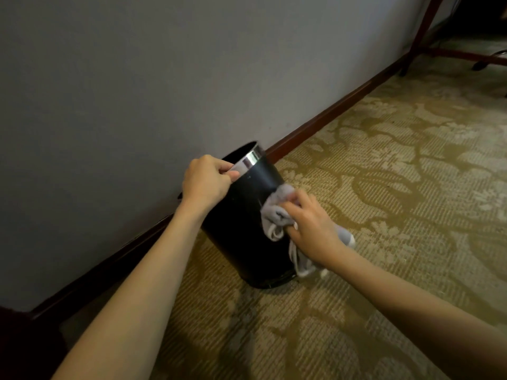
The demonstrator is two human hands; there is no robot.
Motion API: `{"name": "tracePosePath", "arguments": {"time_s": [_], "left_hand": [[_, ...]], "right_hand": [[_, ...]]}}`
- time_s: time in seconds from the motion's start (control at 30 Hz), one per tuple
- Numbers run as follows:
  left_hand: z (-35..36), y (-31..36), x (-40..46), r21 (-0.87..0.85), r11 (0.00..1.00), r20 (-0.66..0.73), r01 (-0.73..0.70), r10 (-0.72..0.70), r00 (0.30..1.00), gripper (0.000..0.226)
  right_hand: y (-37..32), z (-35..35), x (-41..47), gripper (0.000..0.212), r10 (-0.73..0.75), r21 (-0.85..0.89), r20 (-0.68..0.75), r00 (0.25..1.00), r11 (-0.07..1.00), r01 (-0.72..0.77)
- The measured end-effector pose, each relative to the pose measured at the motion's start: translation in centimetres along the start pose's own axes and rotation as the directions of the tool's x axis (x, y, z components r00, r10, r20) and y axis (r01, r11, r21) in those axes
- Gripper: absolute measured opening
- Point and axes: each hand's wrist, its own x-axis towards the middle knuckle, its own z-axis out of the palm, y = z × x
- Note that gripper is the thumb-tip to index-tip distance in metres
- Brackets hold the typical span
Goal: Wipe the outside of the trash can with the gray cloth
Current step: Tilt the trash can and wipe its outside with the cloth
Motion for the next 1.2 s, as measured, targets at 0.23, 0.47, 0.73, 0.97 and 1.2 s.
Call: {"name": "tracePosePath", "arguments": {"time_s": [0.23,0.47,0.73,0.97,1.2], "left_hand": [[0.6,0.8,0.0,0.013,1.000,0.016,-0.020,0.020,1.000,0.014],[-0.2,-0.8,0.2,-0.070,0.997,0.003,0.037,-0.037,0.999,0.023],[0.8,0.8,-0.3,-0.037,0.999,0.021,-0.011,0.012,1.000,0.018],[1.5,2.9,-0.9,0.072,0.996,0.061,-0.054,0.049,0.997,0.014],[1.1,2.2,-1.0,0.047,0.998,0.055,-0.038,0.035,0.998,0.013]], "right_hand": [[-2.4,-0.2,3.6,0.022,-0.021,0.005,-0.144,0.989,1.000,0.021],[1.4,1.8,-4.7,0.024,-0.081,-0.109,0.230,0.970,0.988,0.108],[1.8,0.9,-5.6,0.022,-0.004,-0.176,0.292,0.957,0.983,0.058],[-2.4,-0.9,2.6,0.021,0.018,0.037,-0.189,0.982,0.999,-0.011],[-2.3,0.4,0.0,0.028,-0.189,-0.117,-0.099,0.977,0.977,0.178]]}}
